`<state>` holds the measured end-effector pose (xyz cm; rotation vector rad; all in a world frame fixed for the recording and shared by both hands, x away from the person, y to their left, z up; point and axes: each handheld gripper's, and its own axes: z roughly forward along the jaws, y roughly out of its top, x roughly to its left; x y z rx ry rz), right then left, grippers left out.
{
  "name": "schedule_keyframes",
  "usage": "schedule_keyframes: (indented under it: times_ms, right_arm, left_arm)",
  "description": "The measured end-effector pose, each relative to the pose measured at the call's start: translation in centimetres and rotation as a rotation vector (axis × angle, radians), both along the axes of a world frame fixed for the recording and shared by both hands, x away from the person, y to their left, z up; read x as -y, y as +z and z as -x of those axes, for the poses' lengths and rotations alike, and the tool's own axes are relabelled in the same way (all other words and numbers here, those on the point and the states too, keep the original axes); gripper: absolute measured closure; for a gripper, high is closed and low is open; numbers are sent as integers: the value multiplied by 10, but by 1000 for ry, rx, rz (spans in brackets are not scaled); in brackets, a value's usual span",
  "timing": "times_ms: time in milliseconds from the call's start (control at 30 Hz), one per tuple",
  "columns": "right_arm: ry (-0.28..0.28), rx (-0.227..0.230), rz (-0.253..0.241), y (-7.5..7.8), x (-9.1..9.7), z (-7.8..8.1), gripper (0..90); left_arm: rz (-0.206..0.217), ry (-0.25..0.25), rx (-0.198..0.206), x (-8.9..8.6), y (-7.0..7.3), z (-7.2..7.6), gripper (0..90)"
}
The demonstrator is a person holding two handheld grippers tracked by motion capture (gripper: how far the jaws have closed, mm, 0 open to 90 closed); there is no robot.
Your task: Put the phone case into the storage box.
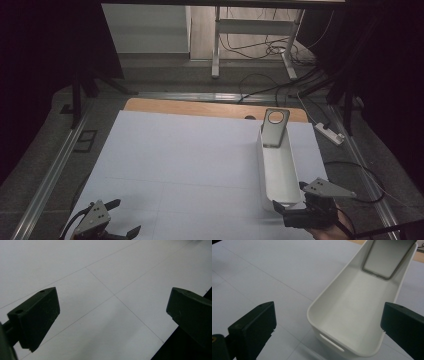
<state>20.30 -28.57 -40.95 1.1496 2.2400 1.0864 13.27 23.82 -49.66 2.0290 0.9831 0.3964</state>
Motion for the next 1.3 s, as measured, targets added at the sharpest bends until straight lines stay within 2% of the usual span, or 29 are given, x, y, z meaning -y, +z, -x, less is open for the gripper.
schedule_keyframes:
  times_ms: [400,700,1067,1300]
  right_arm:
    - [-27,-3,5,-7,12,14,0]
    - [-71,-25,0,-14,27,26,0]
    - [-99,-43,-21,-22,34,37,0]
    - [-110,-53,-15,-29,36,42,0]
  left_arm:
    - [-1,0,0,0,0,0,0]
    - [-2,1,-1,0,0,0,0]
    - [0,1,-2,-1,0,0,0]
    - [8,5,-3,-1,0,0,0]
